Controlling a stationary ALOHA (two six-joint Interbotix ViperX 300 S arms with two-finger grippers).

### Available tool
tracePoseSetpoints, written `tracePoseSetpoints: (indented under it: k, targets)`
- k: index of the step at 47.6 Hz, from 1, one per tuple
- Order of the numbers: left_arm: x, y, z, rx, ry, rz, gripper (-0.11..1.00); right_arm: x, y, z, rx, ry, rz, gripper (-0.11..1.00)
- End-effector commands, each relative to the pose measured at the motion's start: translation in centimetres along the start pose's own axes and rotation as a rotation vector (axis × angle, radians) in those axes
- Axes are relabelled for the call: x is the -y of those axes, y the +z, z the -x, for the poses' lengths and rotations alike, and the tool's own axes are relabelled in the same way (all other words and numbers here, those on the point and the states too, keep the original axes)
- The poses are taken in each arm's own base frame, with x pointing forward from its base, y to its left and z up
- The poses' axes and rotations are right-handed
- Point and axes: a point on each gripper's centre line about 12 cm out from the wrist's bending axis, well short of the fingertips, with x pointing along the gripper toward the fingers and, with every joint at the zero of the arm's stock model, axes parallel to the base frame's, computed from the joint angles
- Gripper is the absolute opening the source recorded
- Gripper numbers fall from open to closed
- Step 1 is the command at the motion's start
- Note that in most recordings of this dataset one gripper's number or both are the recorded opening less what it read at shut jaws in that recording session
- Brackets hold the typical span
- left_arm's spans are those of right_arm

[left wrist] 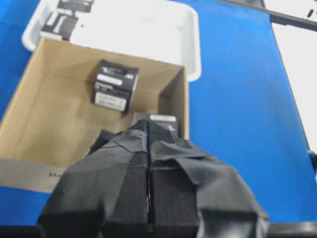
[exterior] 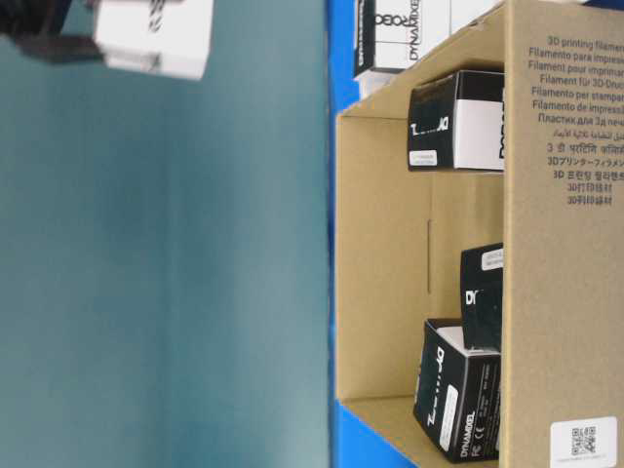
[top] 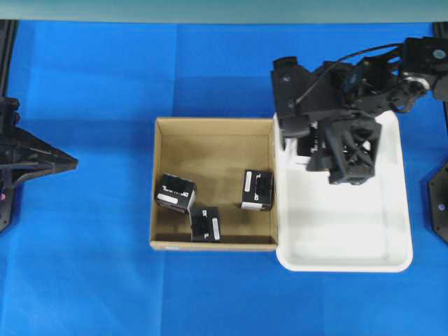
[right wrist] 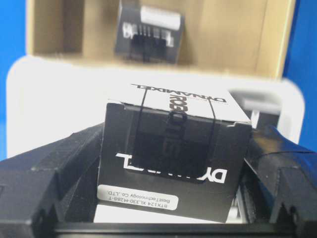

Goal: Pick a box that is randomly placed inside the cardboard box.
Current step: 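Carry the held box right over the white tray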

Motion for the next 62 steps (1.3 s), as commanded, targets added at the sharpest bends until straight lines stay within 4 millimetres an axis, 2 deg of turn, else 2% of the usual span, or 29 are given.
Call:
tracePoseSetpoints:
  k: [1, 10, 36, 62]
  targets:
    - [0.0, 0.4, -0.1, 0.006, 0.001, -0.001, -0.07, 0.2, -0.8, -0.1, -0.007, -0.009, -0.006, 0.77]
    - [0.0, 0.4, -0.1, 0.006, 0.001, -0.001, -0.07, -0.1, -2.8, -2.5, -0.066, 0.006, -0.016, 0.77]
    - [-0.1, 0.2, -0.2, -0.003, 0.01, 0.001, -0.07, -1.1, -6.1, -10.3, -0.101, -0.01, 0.037, 0.77]
    - [-0.2, 0.1, -0.4, -0.008, 0.014, 0.001, -0.07, 0.2, -6.4, -13.6, -0.119, -0.056, 0.066, 0.77]
